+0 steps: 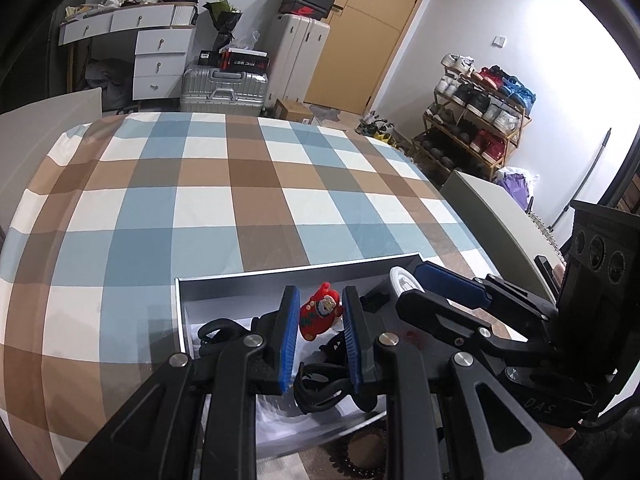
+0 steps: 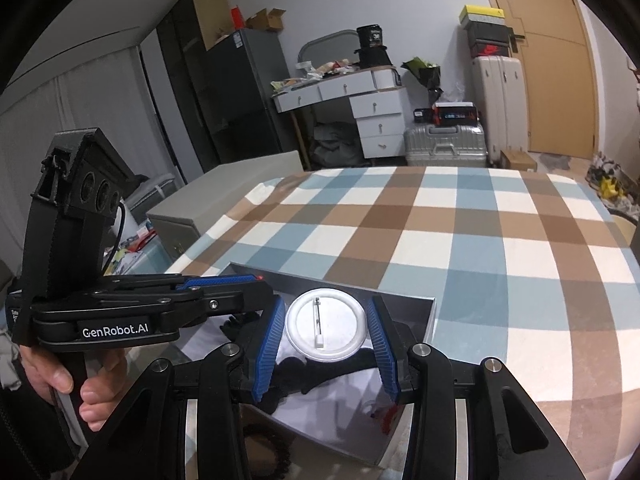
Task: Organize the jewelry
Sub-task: 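Carry the badge and claw clip over the grey box with both tools, then open both tools to drop the badge and claw clip into the box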
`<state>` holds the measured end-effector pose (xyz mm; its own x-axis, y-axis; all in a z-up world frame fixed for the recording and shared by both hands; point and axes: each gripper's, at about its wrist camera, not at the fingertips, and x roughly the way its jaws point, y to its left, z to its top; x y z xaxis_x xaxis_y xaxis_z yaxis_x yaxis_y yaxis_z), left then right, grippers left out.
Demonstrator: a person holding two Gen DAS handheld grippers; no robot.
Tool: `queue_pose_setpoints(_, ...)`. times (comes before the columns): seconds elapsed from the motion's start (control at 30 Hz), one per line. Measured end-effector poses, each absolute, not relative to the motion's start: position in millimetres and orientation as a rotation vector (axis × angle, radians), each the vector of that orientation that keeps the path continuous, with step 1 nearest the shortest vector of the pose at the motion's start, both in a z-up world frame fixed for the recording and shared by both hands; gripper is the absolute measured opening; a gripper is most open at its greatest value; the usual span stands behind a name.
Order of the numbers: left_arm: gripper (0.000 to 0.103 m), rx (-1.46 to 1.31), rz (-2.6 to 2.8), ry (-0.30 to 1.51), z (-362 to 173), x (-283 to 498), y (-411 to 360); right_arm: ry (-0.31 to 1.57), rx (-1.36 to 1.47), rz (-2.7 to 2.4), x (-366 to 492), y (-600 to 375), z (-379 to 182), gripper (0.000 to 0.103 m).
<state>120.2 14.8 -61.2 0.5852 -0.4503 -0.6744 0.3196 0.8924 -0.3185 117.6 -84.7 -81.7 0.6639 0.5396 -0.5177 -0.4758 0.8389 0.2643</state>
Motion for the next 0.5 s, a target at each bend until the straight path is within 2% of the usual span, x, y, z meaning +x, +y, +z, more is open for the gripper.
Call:
queue_pose_setpoints(0.23,0.016,-0.18,-0.468,0.845,-65,124,15,0.629,0.105,0.56,121,-84,-85,0.042)
queue_pose_setpoints(0.33,0.018,-0.195,-0.415,0.833,-64,126,19,0.636,0.101,0.536,123,-83,-87,0.047)
queue_pose_setpoints(0.43,0.035,-0.208,-0.419,0.847,-66,127,21,0.628,0.121,0.542,120,-88,-84,0.06)
queue_pose_setpoints(0.47,0.04,-0.213,-0.42,0.843,-65,125,22,0.612,0.126,0.543,115,-90,-82,0.061)
queue_pose_setpoints(0.5,0.041,-0.217,-0.422,0.837,-64,123,23,0.604,0.123,0.541,113,-91,-80,0.061)
